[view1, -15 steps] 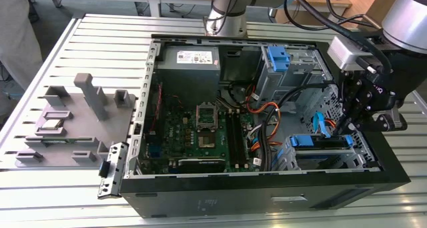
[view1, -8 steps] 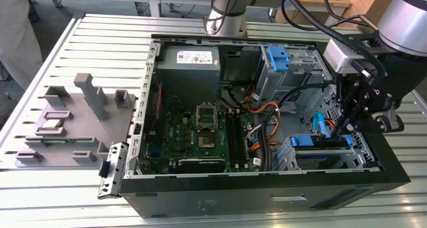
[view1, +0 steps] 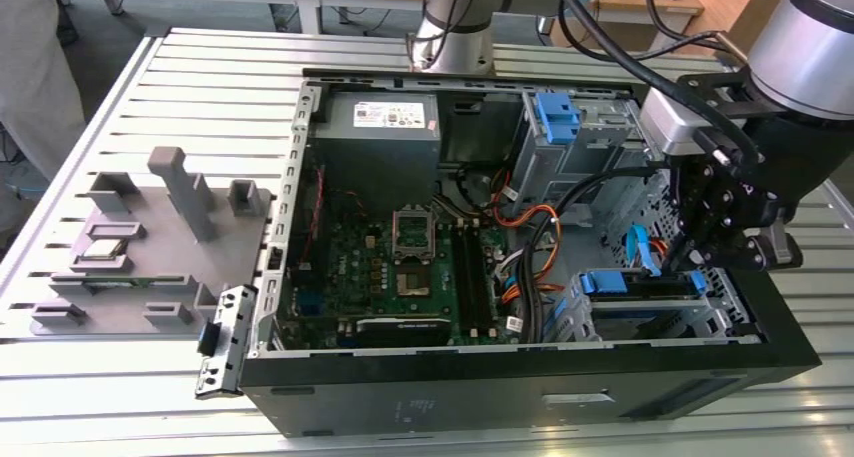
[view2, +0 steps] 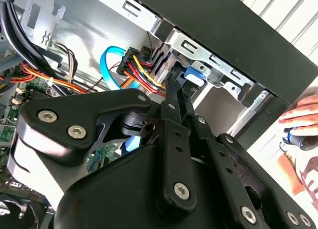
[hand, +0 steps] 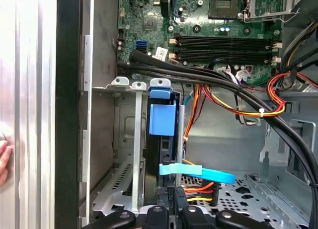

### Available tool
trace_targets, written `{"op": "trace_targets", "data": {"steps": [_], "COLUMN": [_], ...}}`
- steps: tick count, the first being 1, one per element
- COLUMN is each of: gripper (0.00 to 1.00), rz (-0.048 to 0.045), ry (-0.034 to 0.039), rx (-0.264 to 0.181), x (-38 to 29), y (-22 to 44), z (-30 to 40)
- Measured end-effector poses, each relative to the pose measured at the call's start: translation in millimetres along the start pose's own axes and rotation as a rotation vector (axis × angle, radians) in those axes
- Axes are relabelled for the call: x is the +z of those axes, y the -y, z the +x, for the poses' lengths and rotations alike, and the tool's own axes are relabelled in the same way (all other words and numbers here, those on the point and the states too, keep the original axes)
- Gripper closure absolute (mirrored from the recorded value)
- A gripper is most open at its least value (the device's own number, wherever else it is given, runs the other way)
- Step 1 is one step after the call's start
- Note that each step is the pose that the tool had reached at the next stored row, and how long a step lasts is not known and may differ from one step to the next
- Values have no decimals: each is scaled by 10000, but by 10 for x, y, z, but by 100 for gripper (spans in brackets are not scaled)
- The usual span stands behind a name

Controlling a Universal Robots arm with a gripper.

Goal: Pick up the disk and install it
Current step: 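Insert the second disk wire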

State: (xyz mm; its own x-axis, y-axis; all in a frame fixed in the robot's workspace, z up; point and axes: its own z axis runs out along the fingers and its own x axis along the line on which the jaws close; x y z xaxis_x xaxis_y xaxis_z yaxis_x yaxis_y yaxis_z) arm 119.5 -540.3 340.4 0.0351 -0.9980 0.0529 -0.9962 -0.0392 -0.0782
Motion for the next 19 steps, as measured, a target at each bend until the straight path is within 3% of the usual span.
{"op": "trace_targets", "data": {"steps": [3,9,19], "gripper": [83,83,83], "rz": [3,15,17], "ry": [45,301,378], "rx": [5,26,35], "x": [3,4,9], "y": [-1,-7,-17], "z": [15,29,67]}}
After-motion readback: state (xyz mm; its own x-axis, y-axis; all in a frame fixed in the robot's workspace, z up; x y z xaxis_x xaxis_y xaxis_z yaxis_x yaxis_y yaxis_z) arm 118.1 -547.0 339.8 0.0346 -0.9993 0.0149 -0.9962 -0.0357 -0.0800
